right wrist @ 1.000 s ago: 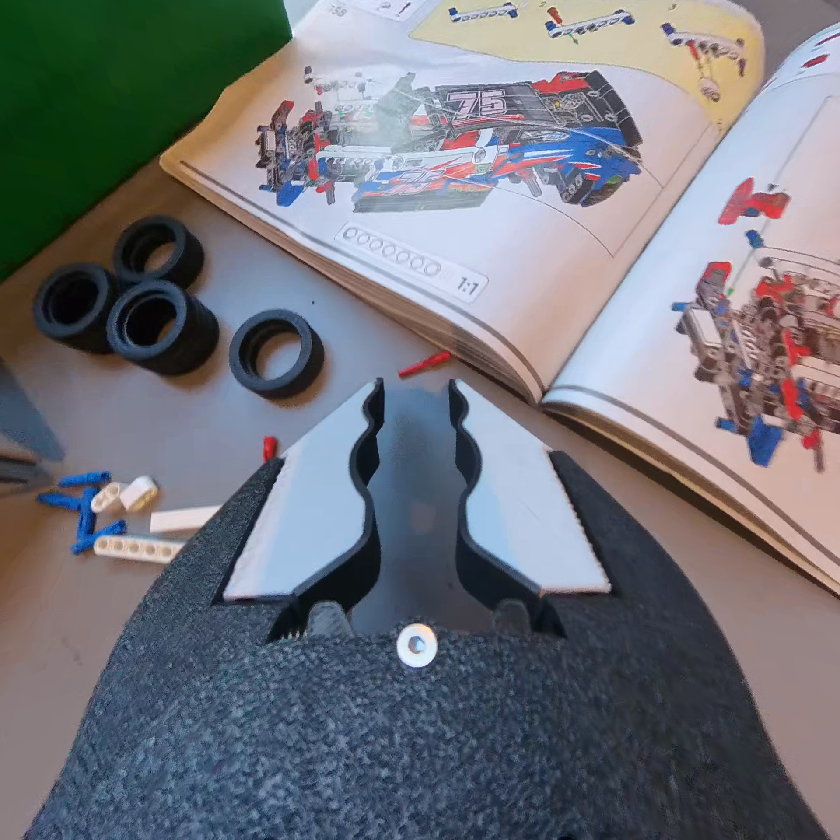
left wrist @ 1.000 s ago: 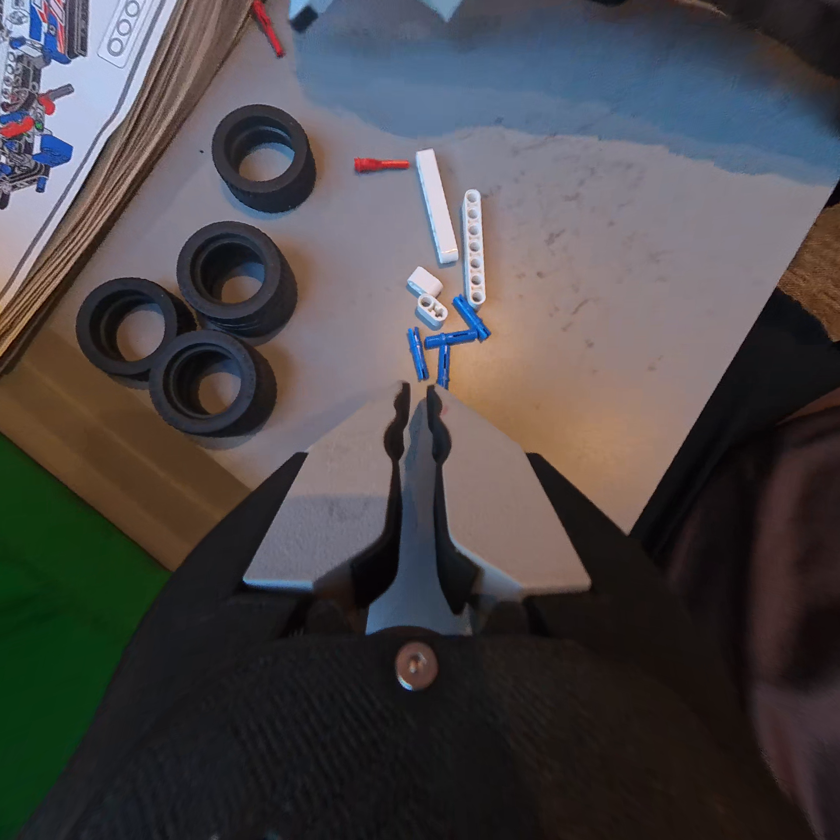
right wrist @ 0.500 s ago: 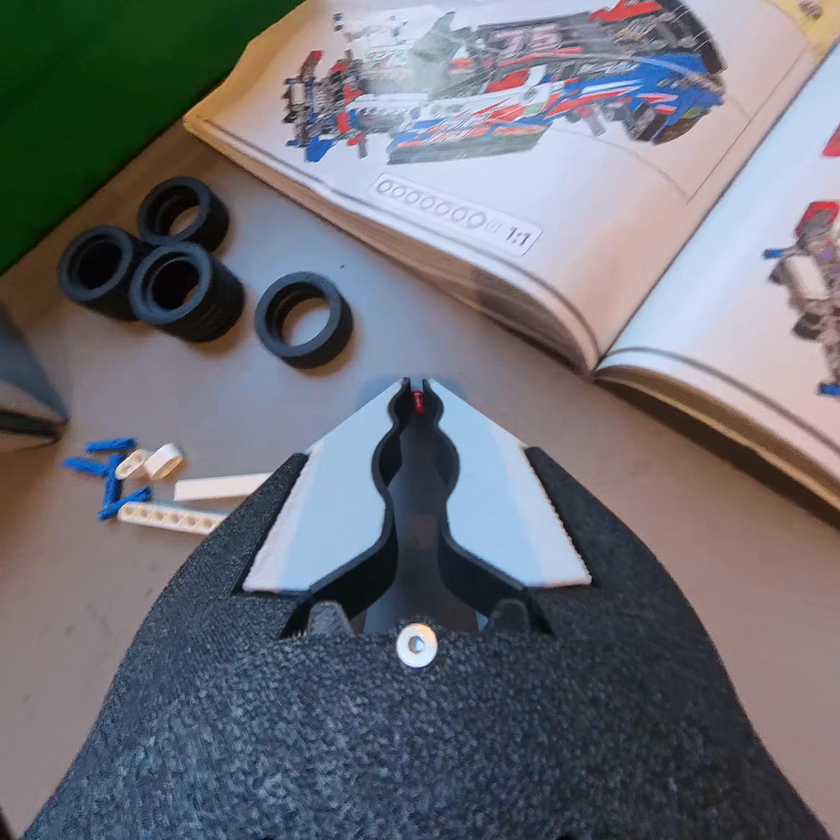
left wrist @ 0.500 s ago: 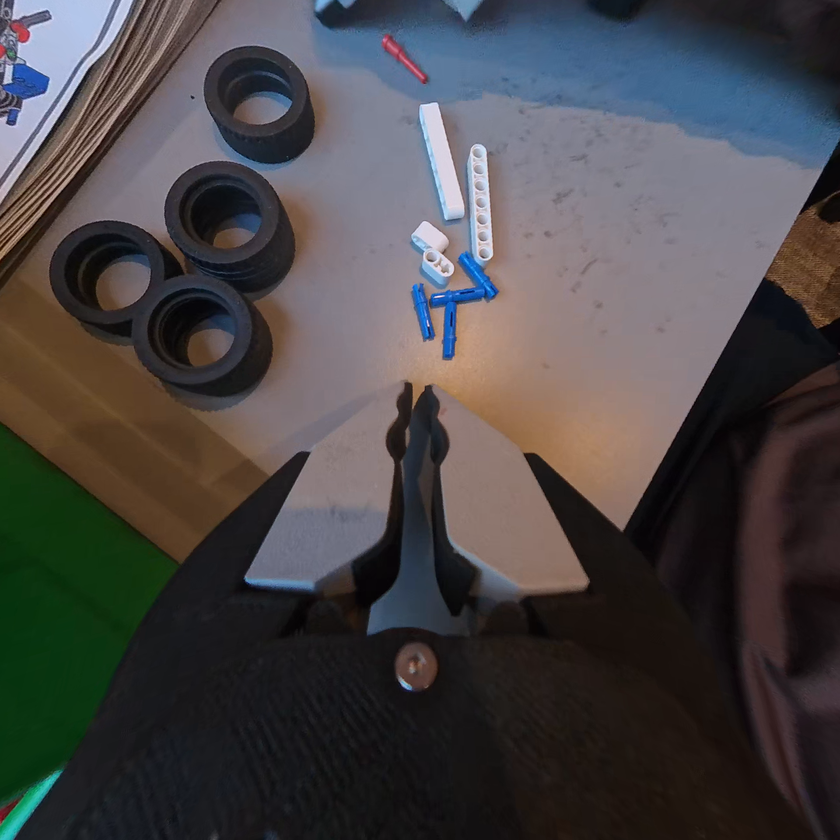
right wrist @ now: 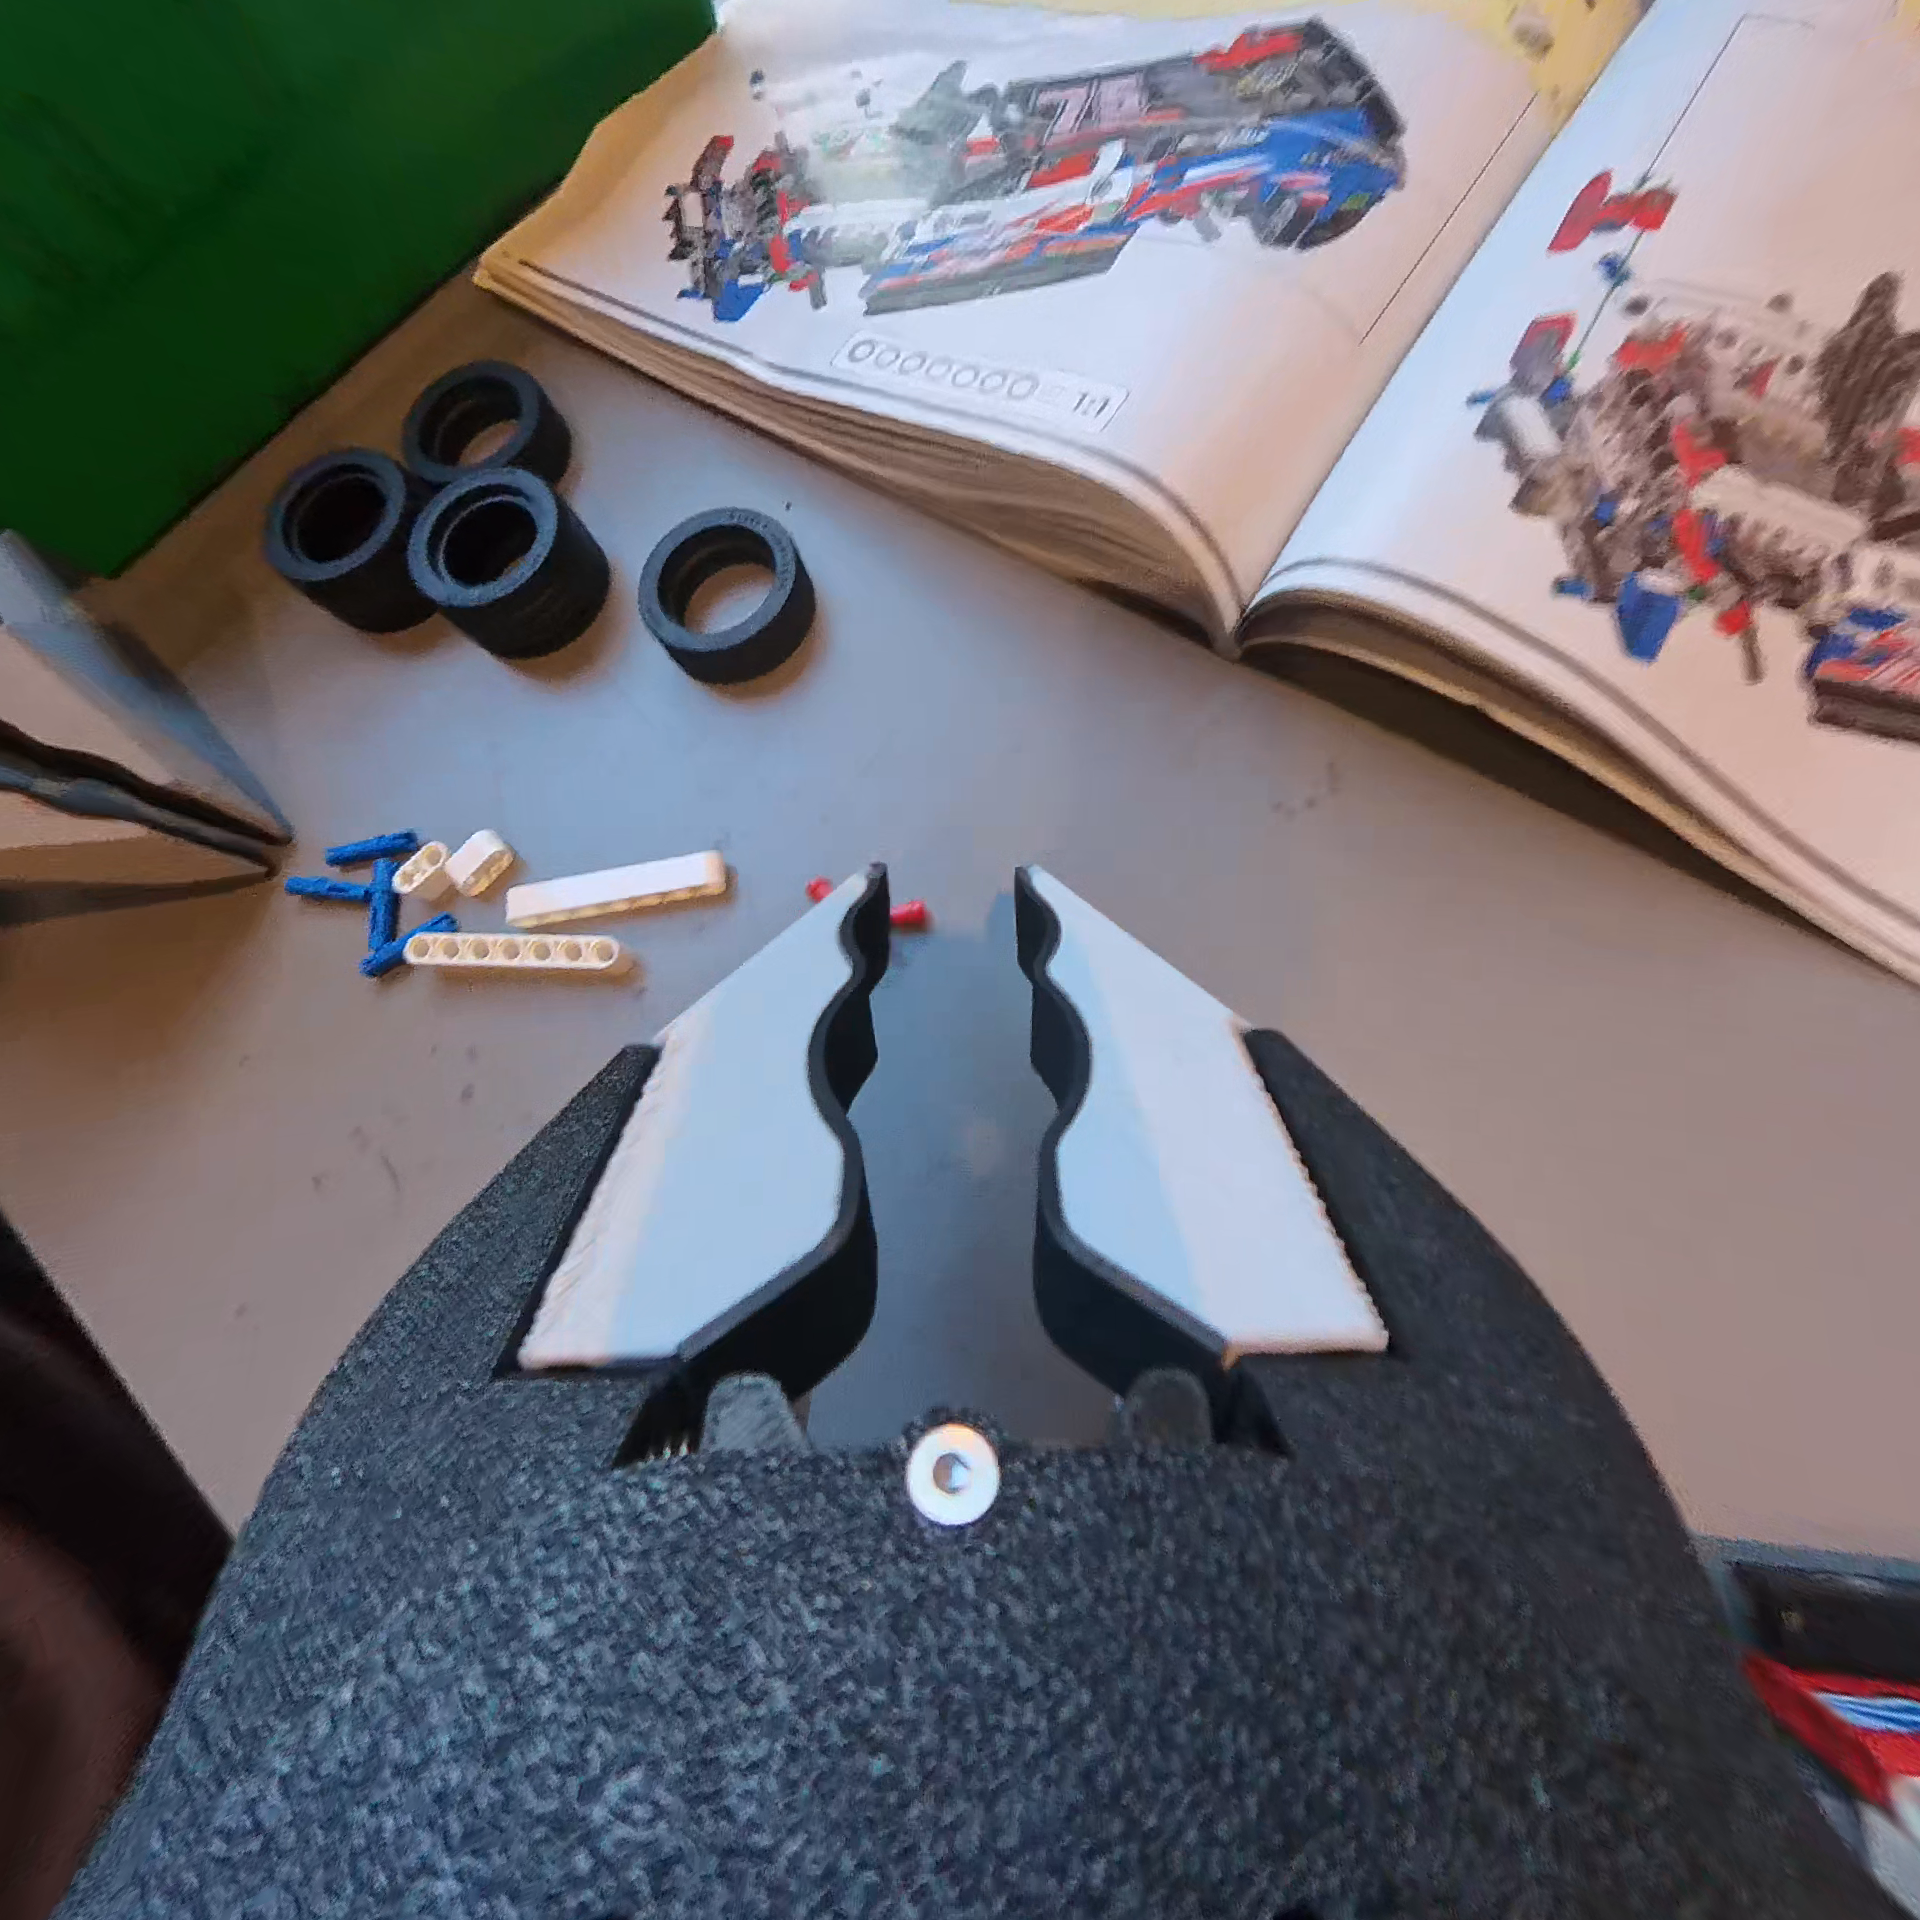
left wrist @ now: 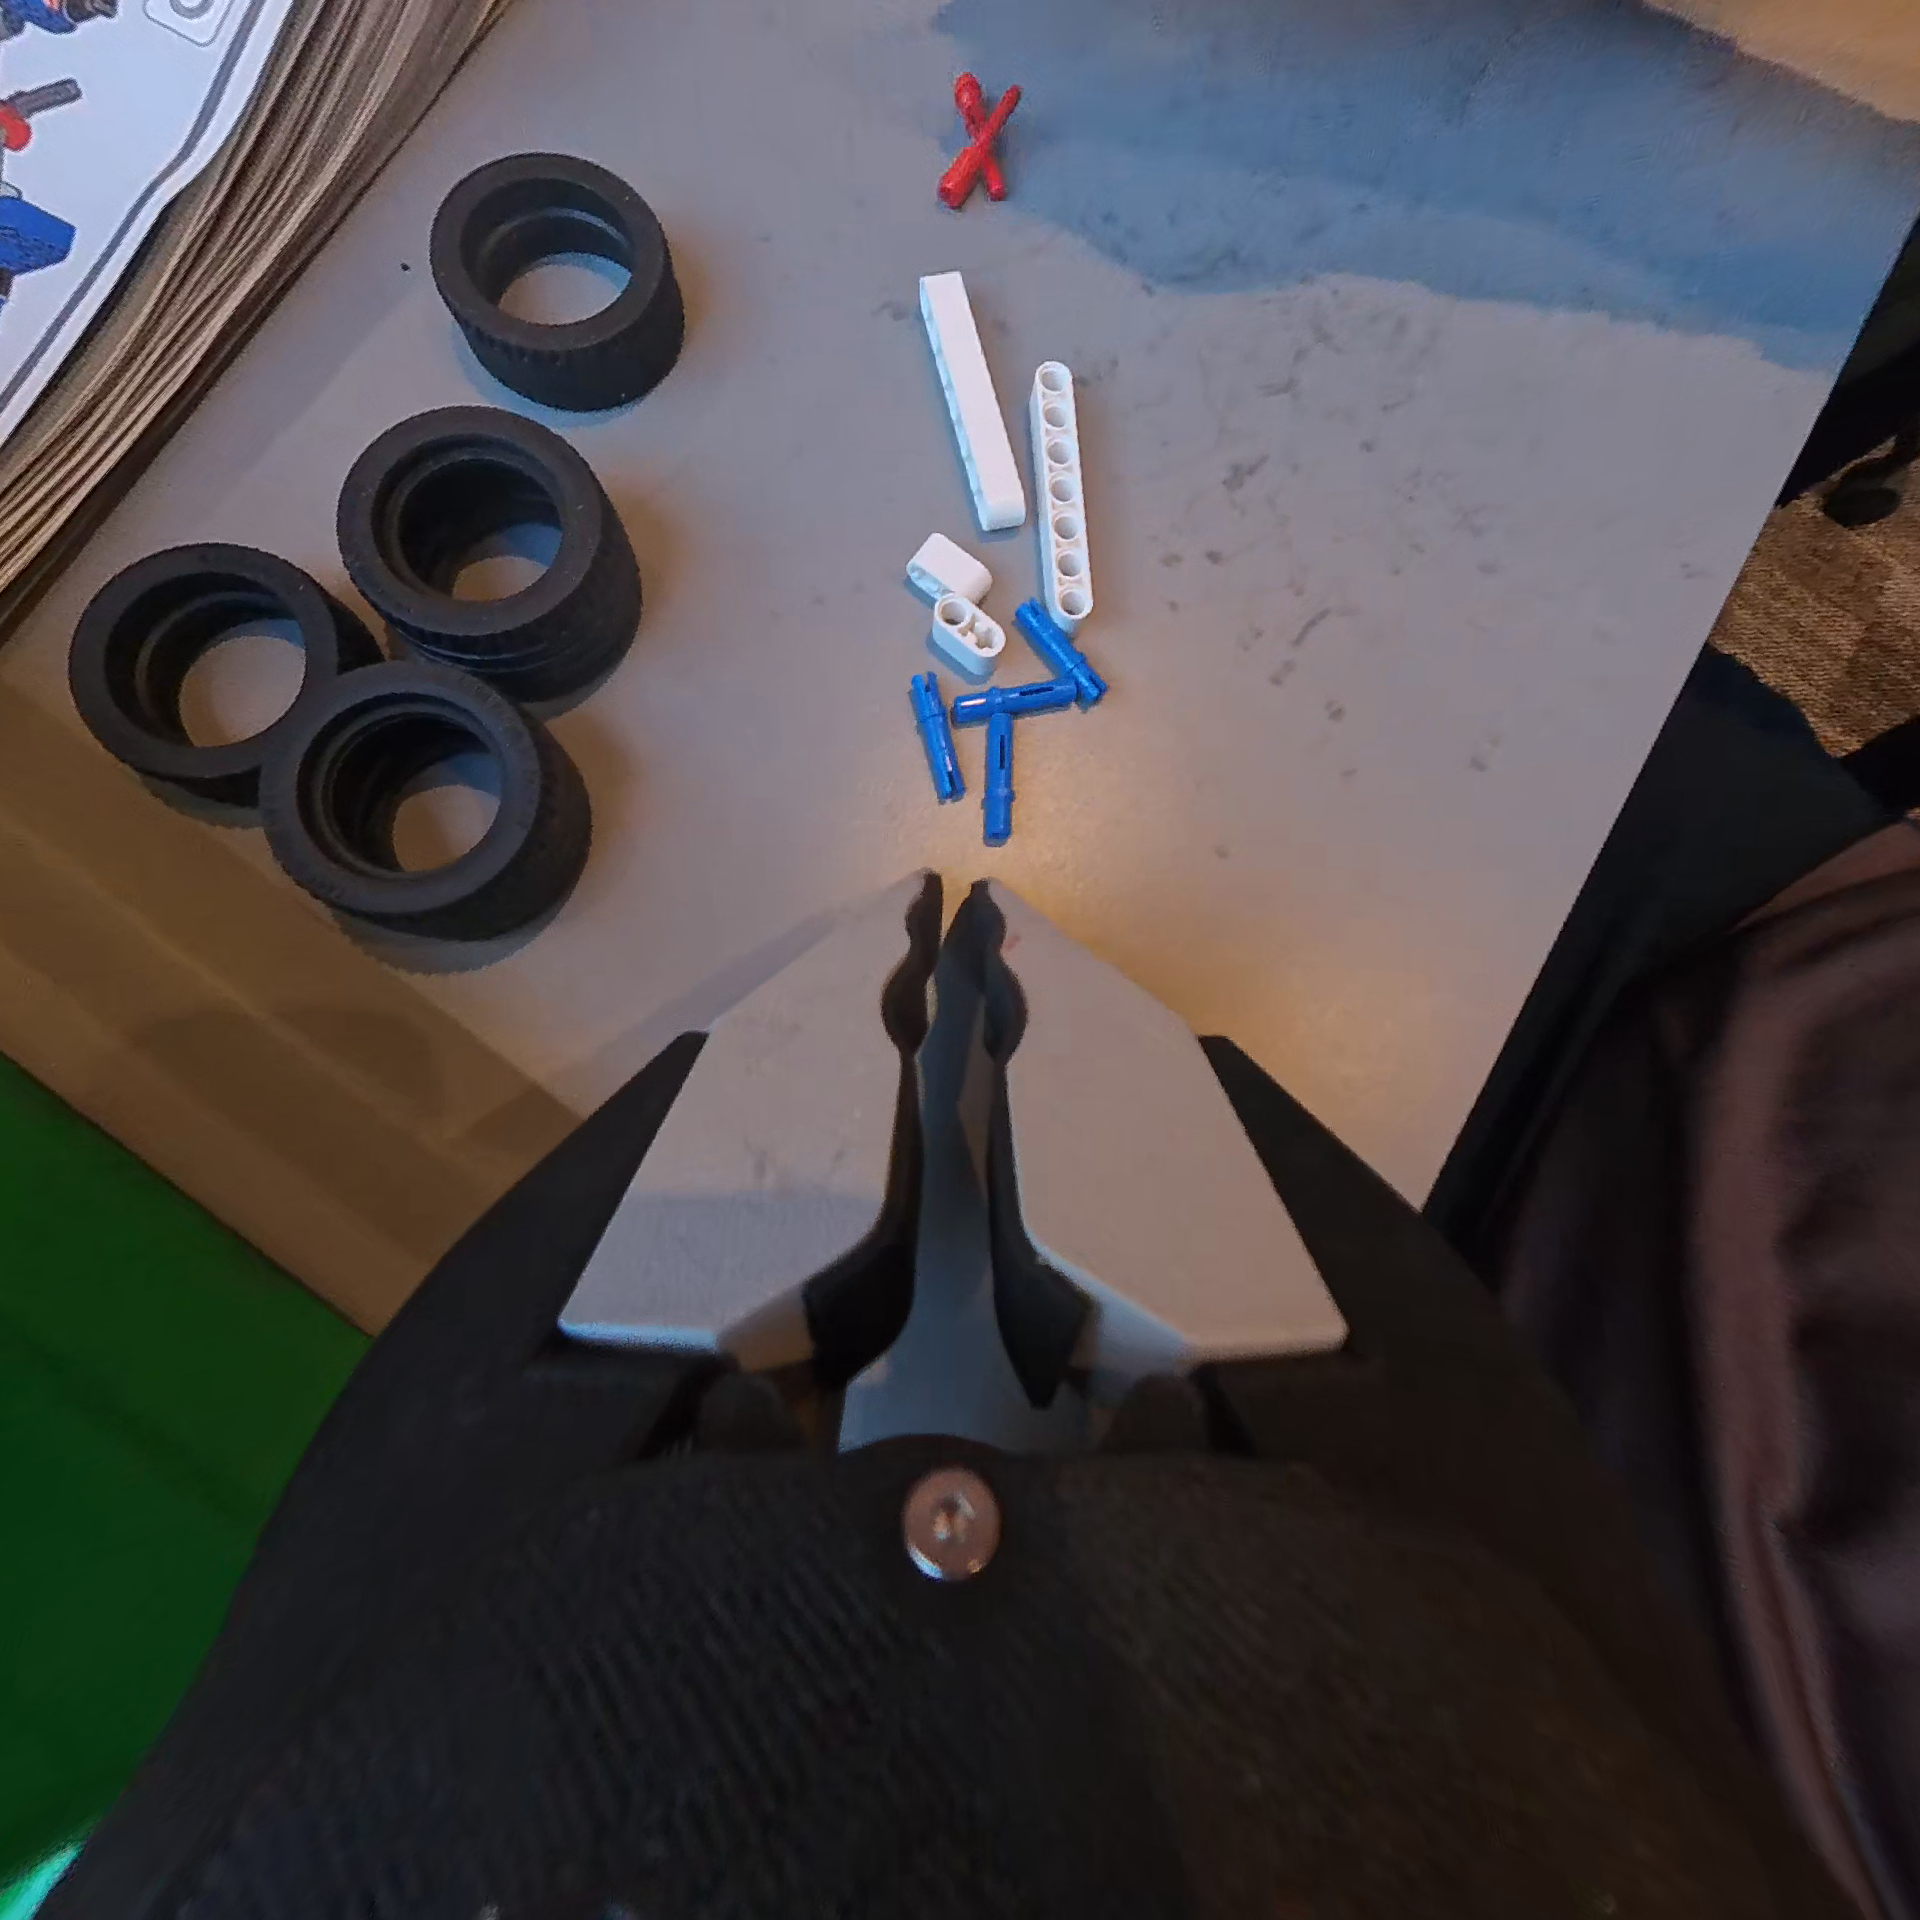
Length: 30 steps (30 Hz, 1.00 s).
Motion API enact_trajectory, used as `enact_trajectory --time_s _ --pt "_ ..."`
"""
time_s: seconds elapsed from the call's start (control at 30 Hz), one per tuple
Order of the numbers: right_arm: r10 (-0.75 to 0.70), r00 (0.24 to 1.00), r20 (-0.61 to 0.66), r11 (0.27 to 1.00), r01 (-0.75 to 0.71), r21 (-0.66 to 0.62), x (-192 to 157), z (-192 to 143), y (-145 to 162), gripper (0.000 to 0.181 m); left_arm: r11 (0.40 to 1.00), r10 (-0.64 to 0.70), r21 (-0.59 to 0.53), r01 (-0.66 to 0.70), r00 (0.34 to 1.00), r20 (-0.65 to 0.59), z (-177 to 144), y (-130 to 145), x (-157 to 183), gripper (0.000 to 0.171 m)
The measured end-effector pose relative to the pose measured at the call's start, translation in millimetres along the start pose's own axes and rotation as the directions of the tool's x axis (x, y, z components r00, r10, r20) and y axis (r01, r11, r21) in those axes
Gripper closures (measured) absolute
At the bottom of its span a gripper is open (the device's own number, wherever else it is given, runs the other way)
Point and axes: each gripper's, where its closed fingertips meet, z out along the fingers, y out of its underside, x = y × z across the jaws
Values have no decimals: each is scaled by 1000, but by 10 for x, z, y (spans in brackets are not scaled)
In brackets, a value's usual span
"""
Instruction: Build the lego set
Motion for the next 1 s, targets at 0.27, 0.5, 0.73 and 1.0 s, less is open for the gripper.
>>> enact_trajectory --time_s 0.27,0.5,0.73,1.0 --pt "28 999 38 999 -26 -36 -123 204 207 155 1000 -1 19 1 1000 -2 15 -20 3 171" --pt "-10 999 32 999 11 -30 -169 235 213 155 999 15 43 -15 1000 0 5 -11 23 168" --pt "-38 998 49 999 39 -10 -260 231 212 156 994 49 101 -51 999 19 -15 7 39 162" --pt "-60 998 0 972 58 227 -228 19 -79 149 971 21 236 -34 998 57 -182 -111 -25 147"
